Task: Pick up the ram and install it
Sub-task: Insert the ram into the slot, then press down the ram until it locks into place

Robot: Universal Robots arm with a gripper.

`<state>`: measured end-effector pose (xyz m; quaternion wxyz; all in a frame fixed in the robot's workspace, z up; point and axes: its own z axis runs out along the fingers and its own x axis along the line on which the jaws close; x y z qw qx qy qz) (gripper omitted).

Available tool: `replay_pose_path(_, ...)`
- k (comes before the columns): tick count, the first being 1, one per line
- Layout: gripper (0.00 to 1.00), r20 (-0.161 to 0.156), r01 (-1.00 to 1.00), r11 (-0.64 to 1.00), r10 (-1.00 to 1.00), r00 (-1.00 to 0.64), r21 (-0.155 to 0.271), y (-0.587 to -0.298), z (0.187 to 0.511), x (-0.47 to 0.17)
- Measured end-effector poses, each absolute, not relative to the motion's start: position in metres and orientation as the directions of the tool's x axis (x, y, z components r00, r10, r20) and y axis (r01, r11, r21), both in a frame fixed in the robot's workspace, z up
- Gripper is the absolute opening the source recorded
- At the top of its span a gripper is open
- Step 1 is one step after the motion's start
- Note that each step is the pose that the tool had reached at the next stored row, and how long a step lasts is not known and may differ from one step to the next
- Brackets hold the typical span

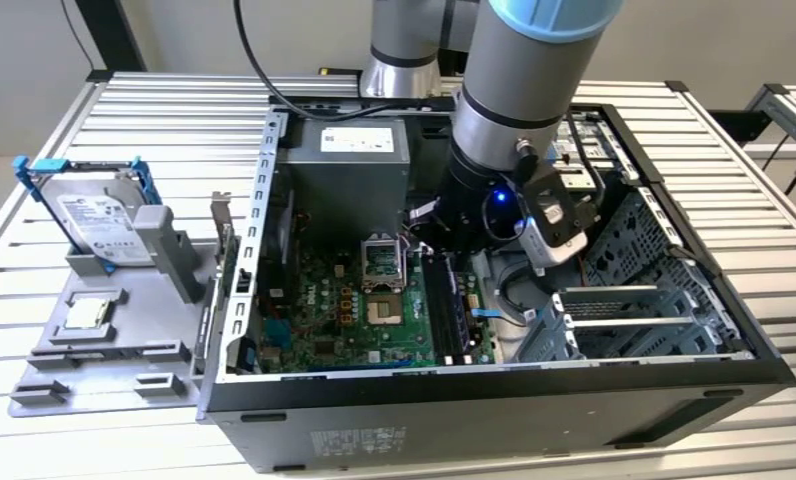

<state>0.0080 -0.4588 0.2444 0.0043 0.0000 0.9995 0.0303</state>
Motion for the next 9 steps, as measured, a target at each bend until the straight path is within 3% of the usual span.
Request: replay_pose_path(9,0.00,-0.012,-0.110,0.992,-0.109,-0.994,0.060,-0.4587,0.2444,0.0080)
